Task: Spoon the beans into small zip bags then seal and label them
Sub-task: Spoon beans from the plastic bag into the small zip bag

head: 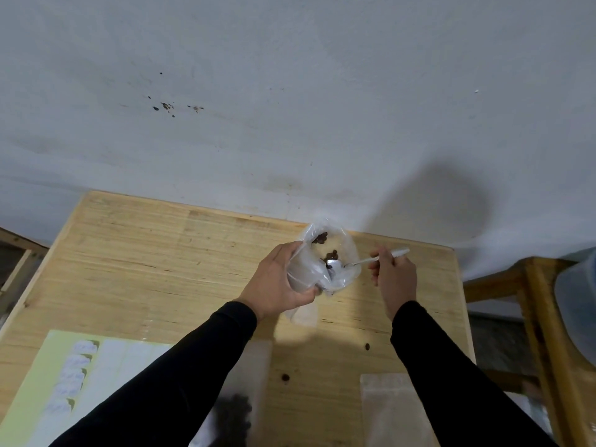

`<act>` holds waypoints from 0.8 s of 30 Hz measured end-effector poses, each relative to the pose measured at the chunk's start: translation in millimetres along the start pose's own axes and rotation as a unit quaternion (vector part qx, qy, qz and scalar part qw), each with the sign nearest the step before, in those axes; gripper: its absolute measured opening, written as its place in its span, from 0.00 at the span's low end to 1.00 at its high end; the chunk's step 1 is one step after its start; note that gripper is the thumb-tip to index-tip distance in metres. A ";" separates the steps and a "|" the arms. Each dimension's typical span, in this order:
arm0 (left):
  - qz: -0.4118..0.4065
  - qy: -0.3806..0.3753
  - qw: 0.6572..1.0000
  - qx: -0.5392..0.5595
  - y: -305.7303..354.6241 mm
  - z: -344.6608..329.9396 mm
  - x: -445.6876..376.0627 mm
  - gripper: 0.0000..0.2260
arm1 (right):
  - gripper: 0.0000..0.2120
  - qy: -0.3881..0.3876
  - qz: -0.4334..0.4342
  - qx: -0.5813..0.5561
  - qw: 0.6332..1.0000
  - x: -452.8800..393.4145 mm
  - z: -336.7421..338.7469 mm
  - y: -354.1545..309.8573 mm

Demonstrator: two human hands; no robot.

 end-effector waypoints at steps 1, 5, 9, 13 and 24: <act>-0.001 0.000 1.000 0.003 0.2 0.8 -0.1 0.40 | 0.15 0.010 -0.006 -0.015 1.000 3.4 -1.6 1.6; -0.007 -0.007 1.000 0.005 0.0 -0.3 1.4 0.40 | 0.13 0.038 -0.069 -0.087 0.993 17.3 -11.4 12.5; 0.003 -0.004 1.000 -0.001 -4.6 1.2 3.1 0.40 | 0.12 0.064 -0.105 -0.161 0.979 19.8 -13.6 16.4; 0.008 -0.002 1.000 0.004 -7.0 2.8 3.8 0.41 | 0.12 0.076 -0.100 -0.204 0.971 16.8 -8.2 11.2; 0.028 0.000 0.999 0.031 -6.1 3.0 4.4 0.43 | 0.12 0.036 -0.052 -0.245 0.967 17.7 2.4 -24.7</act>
Point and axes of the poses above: each hand's wrist, its own x-axis away from the middle knuckle, its own z-axis out of the back of the hand, y = z × x, the point moved 4 cm from there along -x, towards the middle knuckle, and after that the axes turned 8 degrees about z, right-handed, at the moved point
